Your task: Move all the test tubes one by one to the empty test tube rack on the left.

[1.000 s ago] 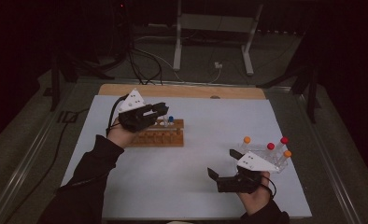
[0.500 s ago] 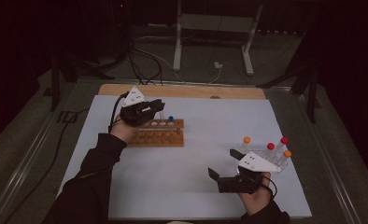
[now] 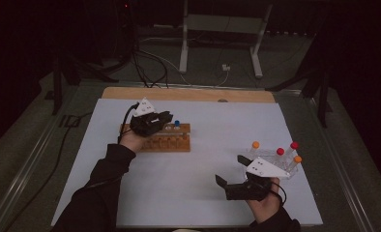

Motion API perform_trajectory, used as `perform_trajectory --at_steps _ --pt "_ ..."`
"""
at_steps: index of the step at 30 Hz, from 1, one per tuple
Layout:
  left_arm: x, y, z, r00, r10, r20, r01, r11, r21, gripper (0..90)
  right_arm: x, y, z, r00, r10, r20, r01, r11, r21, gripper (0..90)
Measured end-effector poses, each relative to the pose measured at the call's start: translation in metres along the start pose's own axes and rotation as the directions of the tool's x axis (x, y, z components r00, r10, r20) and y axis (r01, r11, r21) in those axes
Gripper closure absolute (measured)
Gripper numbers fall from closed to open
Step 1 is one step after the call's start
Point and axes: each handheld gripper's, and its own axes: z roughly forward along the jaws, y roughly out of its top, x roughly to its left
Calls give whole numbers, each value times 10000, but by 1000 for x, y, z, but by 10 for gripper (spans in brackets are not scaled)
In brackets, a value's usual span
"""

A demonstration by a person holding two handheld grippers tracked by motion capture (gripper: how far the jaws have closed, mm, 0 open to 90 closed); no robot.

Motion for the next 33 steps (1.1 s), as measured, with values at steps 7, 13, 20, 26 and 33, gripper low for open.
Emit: perform_trajectory --at_steps 7,13,20,26,33 --pt "2 -10 3 9997 -227 31 227 9996 137 772 0 -1 0 10000 32 -67 -32 10000 37 0" --pt "2 -16 7 9998 -186 34 185 9996 221 772 0 -1 1 9999 -24 -116 25 10000 53 0" --pt "3 -20 9 9998 -219 -3 219 9995 236 772 0 -1 0 9999 25 -127 -24 10000 58 0" --pt "4 -20 8 9996 -272 12 272 9992 302 770 -1 -1 0 9999 21 -138 -21 10000 39 0" --pt "5 -18 2 9980 -623 105 624 9979 -154 676 -1 0 -2 9998 104 -175 -105 9999 -58 0"
